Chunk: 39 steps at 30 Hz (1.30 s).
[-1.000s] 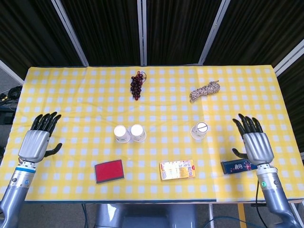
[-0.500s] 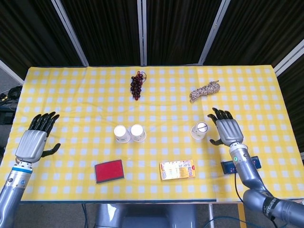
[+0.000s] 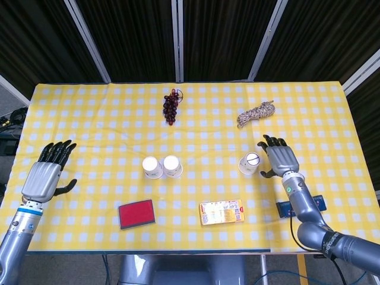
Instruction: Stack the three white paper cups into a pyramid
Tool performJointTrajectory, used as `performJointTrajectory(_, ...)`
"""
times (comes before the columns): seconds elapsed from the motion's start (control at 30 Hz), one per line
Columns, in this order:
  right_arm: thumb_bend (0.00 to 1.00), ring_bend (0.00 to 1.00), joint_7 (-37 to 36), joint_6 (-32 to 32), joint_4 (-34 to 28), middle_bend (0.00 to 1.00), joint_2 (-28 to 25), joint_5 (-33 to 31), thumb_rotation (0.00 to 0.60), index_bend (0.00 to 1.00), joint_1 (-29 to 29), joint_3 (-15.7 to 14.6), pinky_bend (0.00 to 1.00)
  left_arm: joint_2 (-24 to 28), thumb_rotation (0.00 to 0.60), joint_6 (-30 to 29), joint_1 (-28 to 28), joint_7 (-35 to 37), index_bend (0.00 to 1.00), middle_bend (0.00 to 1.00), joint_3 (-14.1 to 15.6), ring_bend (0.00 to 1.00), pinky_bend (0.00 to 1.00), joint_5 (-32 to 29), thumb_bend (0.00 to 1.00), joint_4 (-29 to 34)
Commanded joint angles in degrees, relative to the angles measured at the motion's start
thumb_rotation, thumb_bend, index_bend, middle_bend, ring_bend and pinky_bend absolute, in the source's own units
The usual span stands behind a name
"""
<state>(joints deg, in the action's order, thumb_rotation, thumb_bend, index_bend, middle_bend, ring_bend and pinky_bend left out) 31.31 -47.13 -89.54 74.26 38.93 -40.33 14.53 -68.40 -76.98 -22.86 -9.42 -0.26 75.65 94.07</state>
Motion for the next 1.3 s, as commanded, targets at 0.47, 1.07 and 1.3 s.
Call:
performJointTrajectory(0.47,0.18,0.00,-2.7,-0.8,5.0,0.08,4.4,1.8,0.600,0.37,-2.2,-2.2,0.13,0.2,0.600,1.3,0.8,0.8,0.00,0.00,-1.4,0.00,0.00,0.1,0.30,-0.4)
performJointTrajectory(1.07,0.22,0.00,-4.2,-7.6,-1.6,0.17,4.0,8.6,0.600,0.50,-3.4,-0.8,0.19,0.4,0.600,2.3,1.7,1.3,0.00,0.00,-2.8,0.00,0.00,0.6,0.30,-0.5)
performJointTrajectory(1.3,0.22,0.00,0.7,-10.6,-12.2,0.19,2.7,6.6,0.600,0.53,-7.5,2.6,0.20,0.7,0.600,2.8,2.0,2.3,0.00,0.00,-3.4,0.00,0.00,0.6,0.31,-0.7)
